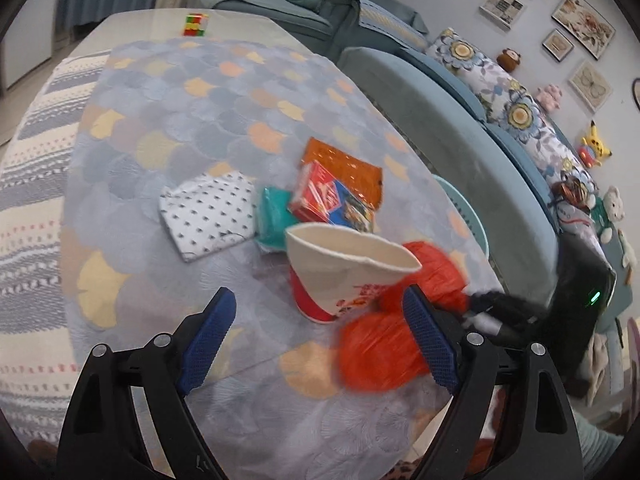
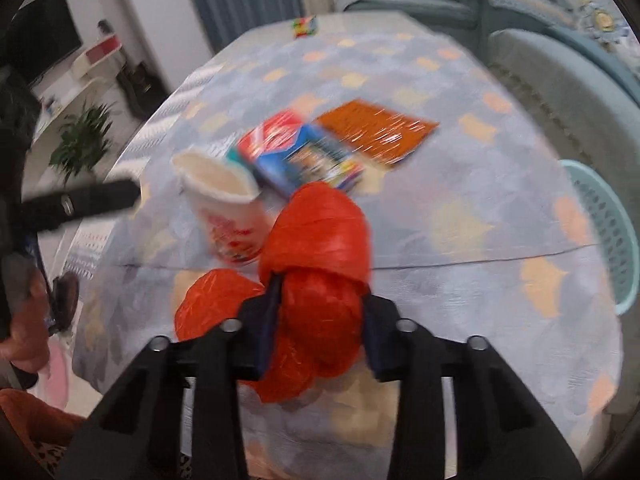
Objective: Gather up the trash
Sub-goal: 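Grasp the white paper cup with left tool while right tool holds red bag, then carry the cup and red bag over the teal basket and open both tools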
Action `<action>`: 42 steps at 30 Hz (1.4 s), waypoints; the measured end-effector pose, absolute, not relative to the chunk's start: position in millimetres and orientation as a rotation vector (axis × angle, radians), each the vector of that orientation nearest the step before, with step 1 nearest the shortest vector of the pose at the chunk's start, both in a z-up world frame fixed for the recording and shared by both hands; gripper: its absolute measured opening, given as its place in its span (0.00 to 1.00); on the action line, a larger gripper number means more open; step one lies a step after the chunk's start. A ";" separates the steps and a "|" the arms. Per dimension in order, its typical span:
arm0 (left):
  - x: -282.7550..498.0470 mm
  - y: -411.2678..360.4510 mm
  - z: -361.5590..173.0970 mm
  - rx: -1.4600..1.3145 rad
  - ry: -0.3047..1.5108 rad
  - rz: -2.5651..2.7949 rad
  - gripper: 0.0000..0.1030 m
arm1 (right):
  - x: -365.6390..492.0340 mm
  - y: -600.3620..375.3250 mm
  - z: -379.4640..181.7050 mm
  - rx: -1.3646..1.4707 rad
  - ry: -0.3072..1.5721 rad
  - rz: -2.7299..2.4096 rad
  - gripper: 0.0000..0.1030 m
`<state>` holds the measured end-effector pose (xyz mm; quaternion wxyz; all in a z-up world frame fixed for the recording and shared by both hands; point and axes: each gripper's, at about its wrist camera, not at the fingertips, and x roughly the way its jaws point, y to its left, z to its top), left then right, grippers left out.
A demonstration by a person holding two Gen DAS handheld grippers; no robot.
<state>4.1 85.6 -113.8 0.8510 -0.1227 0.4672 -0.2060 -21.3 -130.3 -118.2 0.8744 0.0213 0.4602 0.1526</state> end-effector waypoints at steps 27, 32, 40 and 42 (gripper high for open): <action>54.1 35.3 -116.7 -0.129 0.992 -0.390 0.40 | -18.3 -254.7 -39.4 0.232 0.789 0.143 0.29; 63.3 23.0 -132.0 -0.107 1.039 -0.393 0.45 | -26.8 -268.3 -18.0 0.227 0.756 0.099 0.29; 65.2 8.2 -136.5 -0.150 1.052 -0.378 0.33 | -43.3 -311.3 -7.8 0.231 0.757 0.036 0.29; 61.7 8.2 -129.1 -0.161 1.049 -0.380 0.33 | -43.0 -325.1 -6.9 0.224 0.748 0.016 0.29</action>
